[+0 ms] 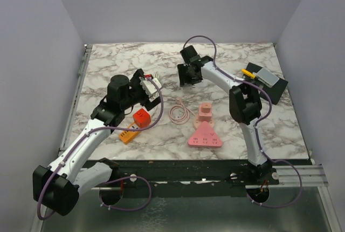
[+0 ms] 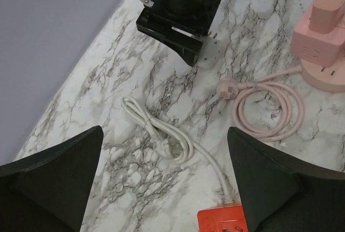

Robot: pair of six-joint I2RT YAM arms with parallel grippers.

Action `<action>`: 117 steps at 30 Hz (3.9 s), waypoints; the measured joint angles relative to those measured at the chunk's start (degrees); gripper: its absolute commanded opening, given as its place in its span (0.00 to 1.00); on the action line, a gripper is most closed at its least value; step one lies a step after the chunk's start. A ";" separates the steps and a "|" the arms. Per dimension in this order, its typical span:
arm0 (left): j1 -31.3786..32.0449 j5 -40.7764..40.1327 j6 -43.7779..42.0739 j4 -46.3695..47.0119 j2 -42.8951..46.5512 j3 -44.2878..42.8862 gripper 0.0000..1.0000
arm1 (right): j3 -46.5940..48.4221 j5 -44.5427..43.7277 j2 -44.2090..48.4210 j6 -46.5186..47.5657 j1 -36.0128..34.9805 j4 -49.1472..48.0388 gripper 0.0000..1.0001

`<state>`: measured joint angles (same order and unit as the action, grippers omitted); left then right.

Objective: Insert the plug
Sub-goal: Pick up the plug from the center of the board.

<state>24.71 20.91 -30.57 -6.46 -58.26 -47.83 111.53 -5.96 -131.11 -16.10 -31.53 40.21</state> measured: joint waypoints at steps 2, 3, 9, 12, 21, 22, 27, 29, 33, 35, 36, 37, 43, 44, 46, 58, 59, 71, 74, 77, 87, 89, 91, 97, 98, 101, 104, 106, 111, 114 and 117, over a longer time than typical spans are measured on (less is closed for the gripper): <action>0.00 0.02 -0.96 0.15 0.09 0.39 0.99 | -0.09 2.19 1.81 -0.04 0.00 0.00 0.31; 0.00 0.11 -2.10 0.26 0.13 0.50 0.99 | -0.28 3.80 3.23 -0.04 0.00 -0.07 0.31; 0.00 2.95 -14.43 0.61 4.15 2.58 0.99 | -8.09 20.41 19.34 1.22 0.00 -4.59 0.31; 0.00 5.44 -22.27 -0.11 7.26 2.86 0.99 | -14.19 31.82 28.26 2.54 0.00 -8.44 0.31; -0.24 15.17 -33.05 -5.81 10.93 -0.74 0.99 | -21.16 54.55 35.91 7.85 -1.92 -11.41 0.32; -0.26 16.44 -32.57 -6.40 10.84 -1.77 0.99 | -21.11 55.76 35.87 8.39 -2.45 -11.23 0.32; -0.26 24.52 -30.86 -10.43 10.16 -8.09 0.98 | -17.44 60.06 34.32 10.64 -5.99 -10.05 0.32; -0.26 27.17 -32.87 -15.04 9.40 -10.84 0.95 | -16.15 61.24 33.77 11.13 -6.97 -10.05 0.31; -0.26 29.20 -42.21 -27.96 6.49 -15.52 0.85 | -15.34 63.89 33.70 11.26 -8.17 -10.12 0.31; -0.26 29.22 -46.07 -32.68 5.18 -16.39 0.80 | -15.28 65.11 33.70 11.23 -8.24 -10.14 0.30; -0.26 29.22 -47.65 -34.71 4.57 -16.55 0.77 | -15.28 65.72 33.70 11.23 -8.24 -10.16 0.30; -0.26 29.22 -48.92 -36.33 4.13 -16.68 0.75 | -15.28 66.20 33.70 11.21 -8.26 -10.16 0.30; -0.28 30.25 -53.09 -40.63 2.69 -19.15 0.63 | -14.43 67.67 33.24 11.32 -9.31 -9.77 0.30; -0.26 30.75 -53.07 -41.13 2.51 -19.76 0.61 | -13.68 67.78 32.87 11.54 -9.64 -9.55 0.30; -0.20 31.78 -52.83 -41.79 2.16 -21.03 0.53 | -12.07 67.82 32.04 11.74 -10.21 -9.05 0.30; 0.55 32.20 -53.72 -43.78 2.38 -21.29 0.00 | -9.81 68.87 30.34 11.91 -11.02 -4.11 0.69; 0.61 32.22 -53.55 -43.82 2.38 -21.29 0.00 | -9.51 68.52 30.34 12.57 -11.06 -3.32 0.75; 0.59 33.27 -34.18 -44.22 -2.05 -21.31 0.00 | -12.70 48.68 44.74 26.38 -11.13 3.30 0.90; 0.59 34.51 -27.87 -43.63 -3.23 -21.31 0.00 | -14.80 47.54 48.74 27.82 -11.17 3.28 0.87; 0.55 35.91 -21.27 -42.03 -4.63 -21.42 0.00 | -14.95 47.34 48.89 28.59 -11.23 3.30 0.85; 0.55 40.17 -8.79 -39.56 -9.49 -24.87 0.00 | -17.86 46.64 45.55 29.07 -14.25 4.37 0.59; 0.55 40.68 -7.85 -39.41 -9.46 -25.22 0.00 | -17.86 46.38 45.40 28.98 -14.32 4.68 0.46; 0.55 41.05 -7.34 -39.28 -9.46 -25.66 0.00 | -17.88 46.14 45.33 28.94 -14.45 4.74 0.25; 0.02 42.12 -5.09 -40.68 -9.38 -25.79 0.18 | -18.01 45.86 44.87 30.38 -14.84 4.33 0.01; 0.00 42.14 -5.03 -40.87 -9.29 -25.79 0.39 | -18.14 45.81 44.92 30.53 -14.88 4.20 0.01; 0.00 41.16 -6.03 -40.79 -9.16 -25.77 0.99 | -19.41 44.35 45.03 28.46 -14.88 2.25 0.01; 0.24 37.51 -4.61 -34.62 -7.10 -24.39 0.99 | -22.93 39.34 45.16 24.17 -14.86 -1.81 0.01; 0.28 32.61 -1.60 -26.34 -2.71 -20.17 0.99 | -25.68 34.45 45.24 21.22 -14.86 -4.55 0.01; 0.28 20.50 2.82 -9.77 7.65 -9.86 0.99 | -29.90 20.09 45.81 10.62 -14.86 -13.38 0.01; 0.28 16.02 3.96 -4.15 9.62 -7.56 0.99 | -32.09 15.78 47.50 3.69 -14.84 -20.24 0.01; 0.28 13.86 4.26 -0.33 9.75 -6.23 0.99 | -34.14 13.90 49.46 -2.25 -14.88 -27.36 0.01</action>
<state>24.99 34.76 -26.30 -6.79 -48.51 -54.06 77.38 7.94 -81.65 -18.35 -46.41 12.84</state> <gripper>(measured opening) 0.987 0.190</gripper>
